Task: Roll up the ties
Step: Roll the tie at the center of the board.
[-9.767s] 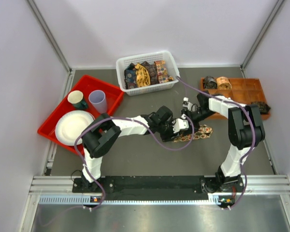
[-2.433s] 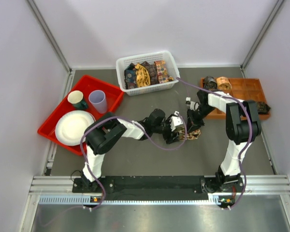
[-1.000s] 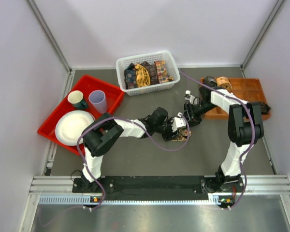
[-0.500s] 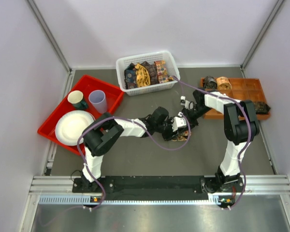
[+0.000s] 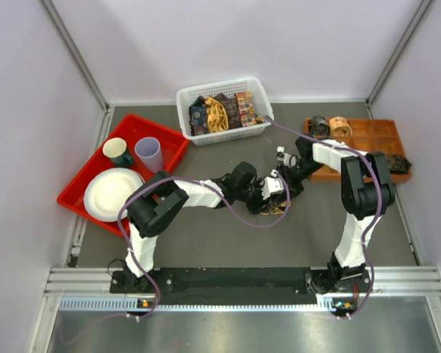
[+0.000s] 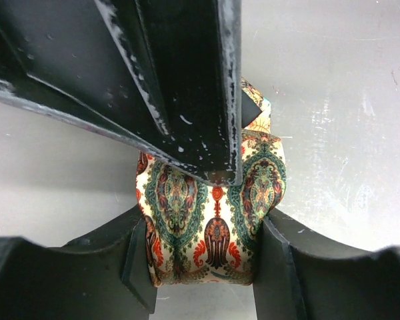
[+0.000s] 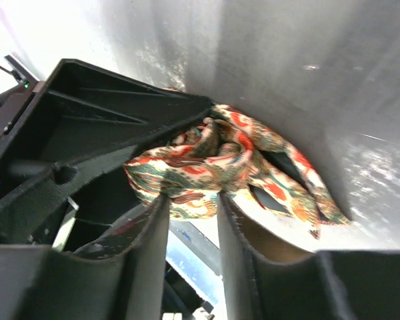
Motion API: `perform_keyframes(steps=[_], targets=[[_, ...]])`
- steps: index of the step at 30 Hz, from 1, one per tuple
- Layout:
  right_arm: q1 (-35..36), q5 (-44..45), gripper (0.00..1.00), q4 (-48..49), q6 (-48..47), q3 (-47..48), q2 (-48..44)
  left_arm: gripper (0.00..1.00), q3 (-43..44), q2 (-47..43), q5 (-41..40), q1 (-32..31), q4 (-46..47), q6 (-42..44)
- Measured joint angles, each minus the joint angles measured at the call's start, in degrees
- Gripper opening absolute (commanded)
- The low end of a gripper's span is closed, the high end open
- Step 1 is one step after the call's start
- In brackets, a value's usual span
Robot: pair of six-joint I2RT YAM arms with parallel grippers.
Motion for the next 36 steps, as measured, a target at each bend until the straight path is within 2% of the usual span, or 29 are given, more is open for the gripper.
perform_keyframes(steps=[2,6,10,12,13,14,17,23,36], targets=[[-0.68,-0.13,0.48,-0.31,-0.33,0.0,-0.02,0.23,-0.02,0.0,-0.02,0.0,0.0,0.11],[-1.55,-0.87,0.49,-0.17,-0.24,0.0,-0.35,0.25,-0.04,0.0,-0.04,-0.02,0.02,0.2],[-1.07,-1.9,0.45,0.22,0.52,0.0,-0.39,0.28,-0.04,0.02,-0.11,-0.02,-0.02,0.35],[-0.55,-2.34,0.25,0.59,0.79,0.0,-0.31,0.31,-0.04,0.02,-0.13,-0.02,-0.02,0.37],[-0.15,-2.38,0.15,0.72,1.01,0.0,-0.13,0.36,-0.04,0.02,-0.15,-0.02,-0.02,0.39],[0.2,-2.34,0.0,0.85,0.87,0.0,0.13,0.4,-0.04,0.02,-0.15,-0.02,-0.04,0.39],[0.39,-2.14,0.0,0.57,1.22,0.15,0.87,0.51,-0.02,0.02,-0.13,-0.04,-0.04,0.37],[0.04,-1.16,0.0,0.04,1.16,0.44,1.64,0.66,-0.15,0.0,0.28,0.04,0.46,-0.28],[-0.96,3.96,0.0,-1.44,2.08,0.48,2.32,0.7,-2.78,1.14,5.73,1.22,10.23,-4.2]])
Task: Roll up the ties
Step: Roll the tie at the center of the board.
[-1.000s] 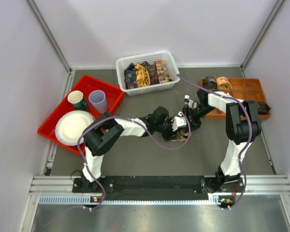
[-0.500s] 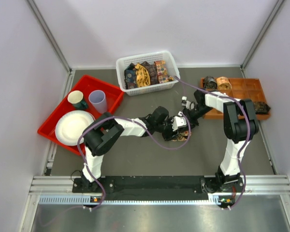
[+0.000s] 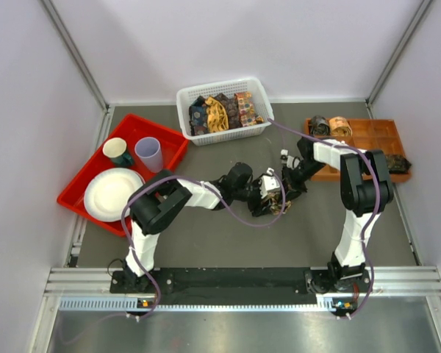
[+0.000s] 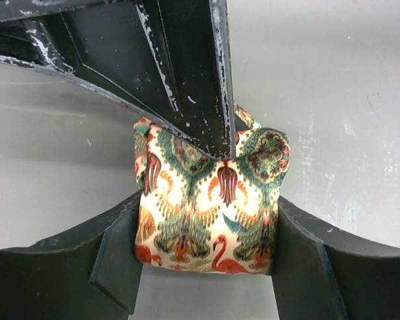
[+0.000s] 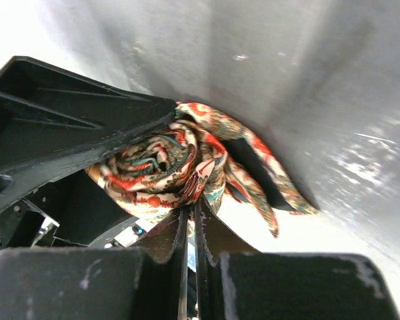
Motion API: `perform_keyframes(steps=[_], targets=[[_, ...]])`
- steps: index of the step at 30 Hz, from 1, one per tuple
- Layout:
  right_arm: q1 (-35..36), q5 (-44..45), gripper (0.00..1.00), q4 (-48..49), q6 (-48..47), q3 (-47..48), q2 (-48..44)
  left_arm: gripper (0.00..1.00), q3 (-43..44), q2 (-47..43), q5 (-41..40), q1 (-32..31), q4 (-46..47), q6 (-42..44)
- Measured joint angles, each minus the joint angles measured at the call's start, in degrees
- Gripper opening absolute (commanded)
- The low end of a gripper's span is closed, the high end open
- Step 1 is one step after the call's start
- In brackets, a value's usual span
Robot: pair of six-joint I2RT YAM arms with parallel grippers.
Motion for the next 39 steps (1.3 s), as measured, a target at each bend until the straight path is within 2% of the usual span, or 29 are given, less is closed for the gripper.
perform_keyframes(steps=[7,22,27,31,34,35,38,39], targets=[[-0.04,4.35,0.0,-1.14,0.55,0.37,-0.2,0.67,0.28,2.43,1.86,0.0,4.61,-0.48],[1.49,14.16,0.0,-2.34,-0.74,1.18,-0.15,0.69,2.38,5.16,4.31,-0.61,8.37,-0.17],[1.88,15.61,0.0,-2.43,-1.38,1.36,-0.13,0.65,3.28,6.34,5.49,-0.79,9.62,-0.24],[1.97,15.98,0.0,-2.58,-1.51,1.57,0.09,0.51,4.26,7.21,6.27,-0.83,9.88,-0.48],[1.95,16.02,0.0,-2.97,-1.55,1.92,0.48,0.36,4.63,7.41,6.73,-0.83,9.44,-0.44],[1.95,16.04,0.0,-3.02,-1.57,1.92,0.48,0.25,4.7,7.39,6.82,-0.85,9.11,-0.33],[1.97,15.93,0.0,-3.39,-1.97,2.27,0.7,0.13,4.7,7.19,6.6,-0.92,8.28,0.48],[1.95,15.8,0.07,-3.61,-2.03,2.4,0.7,0.11,4.68,6.97,6.27,-1.01,7.74,1.01]])
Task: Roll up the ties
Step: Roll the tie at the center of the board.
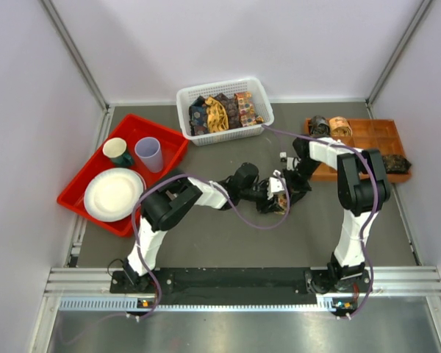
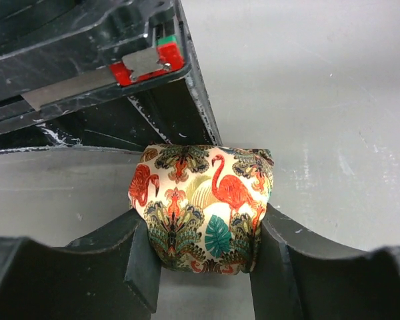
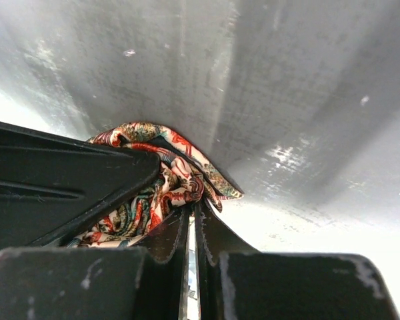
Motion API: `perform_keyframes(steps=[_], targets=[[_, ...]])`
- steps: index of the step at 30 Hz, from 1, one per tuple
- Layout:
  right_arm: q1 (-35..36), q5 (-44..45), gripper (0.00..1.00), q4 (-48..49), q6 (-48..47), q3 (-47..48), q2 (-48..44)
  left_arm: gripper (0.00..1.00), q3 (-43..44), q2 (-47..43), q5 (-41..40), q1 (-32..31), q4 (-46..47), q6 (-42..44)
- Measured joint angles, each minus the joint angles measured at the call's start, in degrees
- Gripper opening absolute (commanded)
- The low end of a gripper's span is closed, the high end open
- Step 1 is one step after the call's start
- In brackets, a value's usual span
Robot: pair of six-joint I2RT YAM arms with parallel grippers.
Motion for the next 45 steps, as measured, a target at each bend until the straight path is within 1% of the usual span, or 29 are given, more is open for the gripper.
perform_keyframes(steps=[2,3,5,6,7,8,9,11,12,13,14,19,23,28,31,32,34,35,37,38,41,42,43,44,45], targets=[[-0.09,-0.59,0.14,-0.15,-0.2,0.17,0.07,0.08,-0.48,-1.03,-1.49,-0.28,-1.53,1.11],[-0.33,-0.9,0.22,-0.13,-0.33,0.17,0.07,0.06,-1.07,-1.75,-1.99,-0.31,-2.36,1.88],[-1.09,-2.25,0.35,0.15,-1.14,0.22,0.04,0.06,-2.64,-3.56,-2.82,-0.28,-4.24,3.13],[-1.75,-2.97,0.44,0.26,-1.33,0.22,0.0,0.04,-3.37,-4.31,-3.02,-0.26,-4.98,3.65],[-2.99,-4.79,0.5,0.26,-2.1,0.22,-0.13,0.04,-4.33,-5.35,-3.37,-0.28,-6.08,4.61],[-4.2,-5.99,0.63,0.24,-2.38,0.22,-0.33,0.04,-4.66,-5.7,-3.45,-0.28,-6.47,4.92],[-5.46,-7.28,0.68,0.09,-2.91,0.22,-0.55,0.04,-5.09,-6.12,-3.63,-0.28,-6.78,5.35],[-8.39,-10.47,0.82,-0.09,-4.07,0.07,-1.7,0.04,-5.33,-6.32,-3.78,-0.28,-7.1,6.19],[-9.29,-11.89,0.84,-0.09,-4.2,0.0,-2.34,0.04,-5.33,-6.32,-3.8,-0.28,-7.15,6.4],[-10.12,-13.81,0.91,0.39,-4.74,-0.48,-3.39,0.04,-5.31,-6.32,-3.78,-0.28,-7.28,6.6],[-10.36,-14.75,0.95,0.7,-4.68,-0.94,-4.09,0.04,-5.25,-6.32,-3.8,-0.28,-7.39,6.71],[-9.6,-21.2,0.97,4.33,-3.32,-4.92,-5.53,0.03,-4.39,-6.23,-3.72,-0.28,-8.94,7.43],[-6.58,-21.09,0.96,6.4,-2.75,-6.1,-5.53,0.04,-4.09,-6.23,-3.65,-0.28,-9.62,7.87],[-2.29,-17.81,0.94,8.13,-1.79,-6.71,-5.35,0.04,-4.09,-6.19,-3.45,-0.28,-9.68,7.82],[-1.88,-17.62,0.86,8.09,-0.72,-6.75,-4.94,0.04,-4.09,-6.12,-3.32,-0.22,-9.66,7.56],[-1.88,-18.01,0.81,7.87,-0.31,-6.73,-4.55,0.04,-4.09,-6.12,-3.32,-0.2,-9.66,7.52],[-1.88,-18.95,0.77,7.63,0.17,-6.73,-3.89,0.03,-4.09,-6.12,-3.32,-0.17,-9.66,7.37],[-1.88,-19.65,0.71,7.65,0.22,-6.73,-3.48,0.03,-4.09,-6.12,-3.37,-0.17,-9.68,7.32],[-1.88,-20.92,0.67,7.72,0.26,-6.75,-3.06,0.04,-4.09,-6.12,-3.37,-0.17,-9.68,7.19],[-1.81,-21.46,0.61,7.82,0.28,-6.78,-3.04,0.04,-4.09,-6.12,-3.39,-0.17,-9.68,7.17],[-1.62,-22.75,0.54,8.37,0.44,-7.02,-3.04,0.04,-4.09,-6.12,-3.37,-0.17,-9.66,7.15],[-1.62,-22.93,0.55,8.46,0.52,-7.04,-3.04,0.04,-4.09,-6.12,-3.39,-0.17,-9.68,7.15],[-1.62,-23.08,0.58,8.5,0.68,-7.06,-3.04,0.04,-4.09,-6.12,-3.39,-0.17,-9.66,7.13],[-1.62,-23.08,0.72,8.52,0.72,-7.06,-3.04,0.04,-4.09,-6.12,-3.39,-0.17,-9.68,7.15],[-1.62,-23.08,0.78,8.55,0.74,-7.06,-3.04,0.04,-4.09,-6.12,-3.39,-0.17,-9.68,7.15]])
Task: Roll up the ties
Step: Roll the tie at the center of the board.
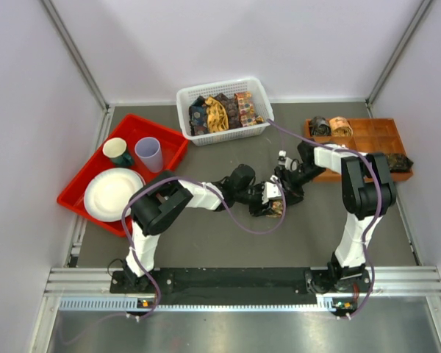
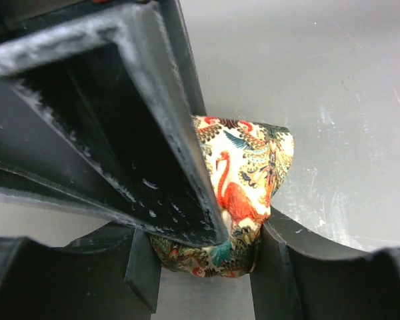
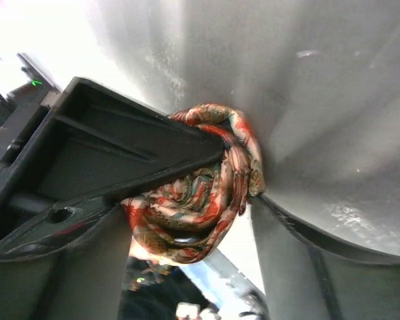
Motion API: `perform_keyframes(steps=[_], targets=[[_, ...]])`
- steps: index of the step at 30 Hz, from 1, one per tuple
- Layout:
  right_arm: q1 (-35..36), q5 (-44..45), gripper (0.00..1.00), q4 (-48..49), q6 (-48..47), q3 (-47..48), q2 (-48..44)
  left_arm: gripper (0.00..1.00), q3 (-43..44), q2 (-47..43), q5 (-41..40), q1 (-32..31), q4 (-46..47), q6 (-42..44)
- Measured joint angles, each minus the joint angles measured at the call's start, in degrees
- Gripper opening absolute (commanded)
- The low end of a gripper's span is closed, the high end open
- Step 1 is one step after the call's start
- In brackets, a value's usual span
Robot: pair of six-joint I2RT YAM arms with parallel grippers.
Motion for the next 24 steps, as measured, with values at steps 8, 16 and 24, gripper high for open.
perform_keyframes(steps=[8,16,24], targets=[[-1.6,1.79,0.89,0.33,0.57,-1.6,-1.49,0.04,-0.09,0.0,0.24,0.13,0.02,0.15],[-2.58,-0.09,0.89,3.52,5.14,-3.74,-1.81,0.04,-0.11,0.02,0.44,0.11,0.07,0.63],[-2.27,-1.07,0.73,5.68,6.21,-4.52,-1.9,0.04,-0.11,0.11,0.68,0.28,0.15,0.15]])
